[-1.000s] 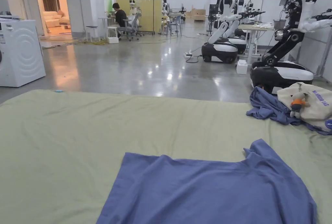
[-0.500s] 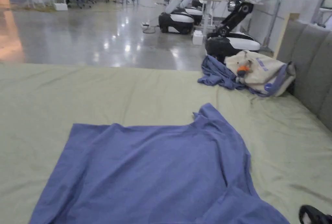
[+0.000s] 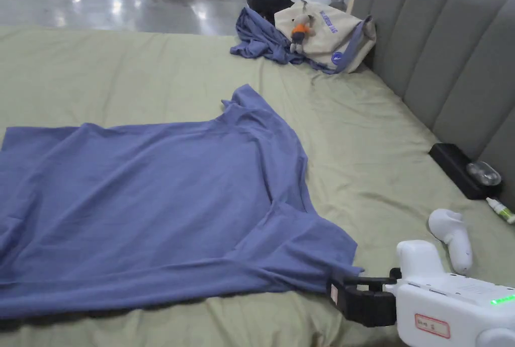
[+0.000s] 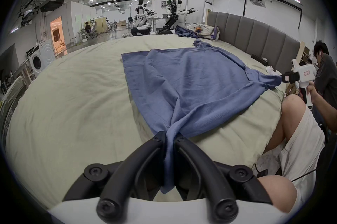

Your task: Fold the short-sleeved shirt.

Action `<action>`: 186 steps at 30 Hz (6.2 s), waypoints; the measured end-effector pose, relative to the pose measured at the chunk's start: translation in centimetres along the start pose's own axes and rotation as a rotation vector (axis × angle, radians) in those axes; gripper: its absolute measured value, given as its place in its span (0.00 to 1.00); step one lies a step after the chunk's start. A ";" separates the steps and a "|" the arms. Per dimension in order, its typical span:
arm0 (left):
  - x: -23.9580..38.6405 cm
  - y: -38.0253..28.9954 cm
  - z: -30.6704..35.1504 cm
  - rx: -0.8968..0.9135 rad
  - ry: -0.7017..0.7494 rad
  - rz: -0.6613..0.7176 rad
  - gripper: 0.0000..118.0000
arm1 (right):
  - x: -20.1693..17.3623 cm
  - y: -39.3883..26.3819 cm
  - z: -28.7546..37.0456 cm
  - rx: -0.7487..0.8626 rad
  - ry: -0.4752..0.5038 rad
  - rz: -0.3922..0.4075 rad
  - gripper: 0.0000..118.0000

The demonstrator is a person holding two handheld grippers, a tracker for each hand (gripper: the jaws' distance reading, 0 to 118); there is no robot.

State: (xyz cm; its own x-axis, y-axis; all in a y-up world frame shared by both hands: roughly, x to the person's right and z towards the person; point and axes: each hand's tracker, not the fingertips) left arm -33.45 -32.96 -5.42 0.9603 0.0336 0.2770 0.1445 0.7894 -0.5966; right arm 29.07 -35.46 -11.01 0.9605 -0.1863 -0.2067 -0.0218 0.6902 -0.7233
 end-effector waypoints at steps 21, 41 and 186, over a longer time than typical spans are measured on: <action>-1.0 0.3 1.6 0.028 -0.021 0.065 0.07 | -0.5 0.7 0.1 0.030 0.140 0.005 0.09; -2.4 7.6 1.5 0.205 -0.026 0.172 0.07 | -1.5 10.5 1.3 0.104 0.191 -0.015 0.08; 1.2 -1.9 3.6 -0.003 0.083 0.111 0.03 | -2.6 0.5 1.3 -0.107 0.176 0.080 0.10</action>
State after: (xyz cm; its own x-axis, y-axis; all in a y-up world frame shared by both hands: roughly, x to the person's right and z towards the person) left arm -33.40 -32.21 -1.20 0.9868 0.0701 0.1458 0.0364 0.7819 -0.6224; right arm 26.94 -33.71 -9.98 0.8915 -0.2595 -0.3714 -0.1346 0.6310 -0.7640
